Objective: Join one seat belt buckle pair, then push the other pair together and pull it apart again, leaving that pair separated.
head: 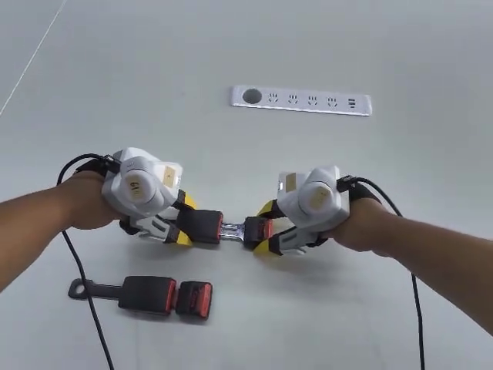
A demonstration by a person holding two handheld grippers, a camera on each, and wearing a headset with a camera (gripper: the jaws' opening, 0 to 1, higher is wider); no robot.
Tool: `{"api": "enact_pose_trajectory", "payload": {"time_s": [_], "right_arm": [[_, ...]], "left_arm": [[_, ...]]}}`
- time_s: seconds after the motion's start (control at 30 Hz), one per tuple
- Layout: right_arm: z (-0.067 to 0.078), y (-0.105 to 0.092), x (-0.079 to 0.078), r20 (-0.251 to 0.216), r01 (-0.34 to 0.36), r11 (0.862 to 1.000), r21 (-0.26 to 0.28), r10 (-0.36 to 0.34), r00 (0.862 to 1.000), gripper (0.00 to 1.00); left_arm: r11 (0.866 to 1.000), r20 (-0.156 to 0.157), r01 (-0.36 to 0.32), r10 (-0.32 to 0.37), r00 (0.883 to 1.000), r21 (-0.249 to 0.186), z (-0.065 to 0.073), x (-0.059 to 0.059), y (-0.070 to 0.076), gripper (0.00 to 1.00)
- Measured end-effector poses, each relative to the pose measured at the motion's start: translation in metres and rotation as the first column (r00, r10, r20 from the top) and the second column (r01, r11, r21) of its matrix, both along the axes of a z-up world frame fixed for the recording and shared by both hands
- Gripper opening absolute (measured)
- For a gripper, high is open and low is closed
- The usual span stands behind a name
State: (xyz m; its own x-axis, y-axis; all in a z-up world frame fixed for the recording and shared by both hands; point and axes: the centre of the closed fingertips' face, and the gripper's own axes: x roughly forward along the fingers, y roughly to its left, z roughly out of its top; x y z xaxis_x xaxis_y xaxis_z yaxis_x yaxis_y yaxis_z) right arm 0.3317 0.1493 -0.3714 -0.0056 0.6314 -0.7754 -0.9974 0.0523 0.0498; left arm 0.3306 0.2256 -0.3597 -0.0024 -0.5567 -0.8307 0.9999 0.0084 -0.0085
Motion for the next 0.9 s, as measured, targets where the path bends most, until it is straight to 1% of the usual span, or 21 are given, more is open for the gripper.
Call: {"api": "enact_pose_trajectory", "payload": {"time_s": [0.13, 0.33, 0.43, 0.57, 0.63, 0.73, 0.87, 0.9], "right_arm": [[0.001, 0.003, 0.000, 0.000, -0.001, 1.000, 0.015, 0.001, 1.000, 0.34], [0.001, 0.009, 0.001, 0.008, -0.007, 1.000, 0.018, 0.006, 1.000, 0.34], [0.001, 0.007, 0.001, 0.002, -0.004, 1.000, 0.024, 0.004, 1.000, 0.34], [0.002, 0.008, 0.000, 0.006, -0.006, 1.000, 0.022, 0.006, 1.000, 0.34], [0.002, 0.008, 0.001, -0.003, 0.008, 0.999, 0.031, -0.007, 1.000, 0.34], [0.001, 0.010, 0.002, -0.010, 0.016, 0.999, 0.031, -0.016, 1.000, 0.34], [0.001, 0.011, 0.002, -0.008, 0.020, 0.999, 0.031, -0.019, 1.000, 0.33], [0.001, 0.012, 0.002, -0.016, 0.039, 0.999, 0.033, -0.039, 0.999, 0.33]], "left_arm": [[1.000, 0.000, 0.001, -0.001, 1.000, 0.002, 0.001, -0.001, 0.000, 0.34], [1.000, -0.001, 0.001, -0.001, 1.000, 0.005, 0.001, -0.001, 0.000, 0.34], [1.000, -0.002, 0.000, 0.000, 1.000, 0.006, 0.000, 0.000, 0.000, 0.34], [1.000, -0.002, -0.005, 0.005, 1.000, 0.010, -0.004, 0.003, 0.002, 0.34], [1.000, -0.007, -0.014, 0.014, 1.000, 0.006, -0.007, 0.005, 0.003, 0.33], [1.000, -0.006, -0.006, 0.006, 1.000, 0.023, -0.010, 0.007, 0.004, 0.33], [1.000, -0.010, -0.019, 0.020, 1.000, 0.018, -0.012, 0.008, 0.005, 0.33], [1.000, -0.011, -0.022, 0.023, 1.000, 0.018, -0.013, 0.009, 0.005, 0.33]]}}
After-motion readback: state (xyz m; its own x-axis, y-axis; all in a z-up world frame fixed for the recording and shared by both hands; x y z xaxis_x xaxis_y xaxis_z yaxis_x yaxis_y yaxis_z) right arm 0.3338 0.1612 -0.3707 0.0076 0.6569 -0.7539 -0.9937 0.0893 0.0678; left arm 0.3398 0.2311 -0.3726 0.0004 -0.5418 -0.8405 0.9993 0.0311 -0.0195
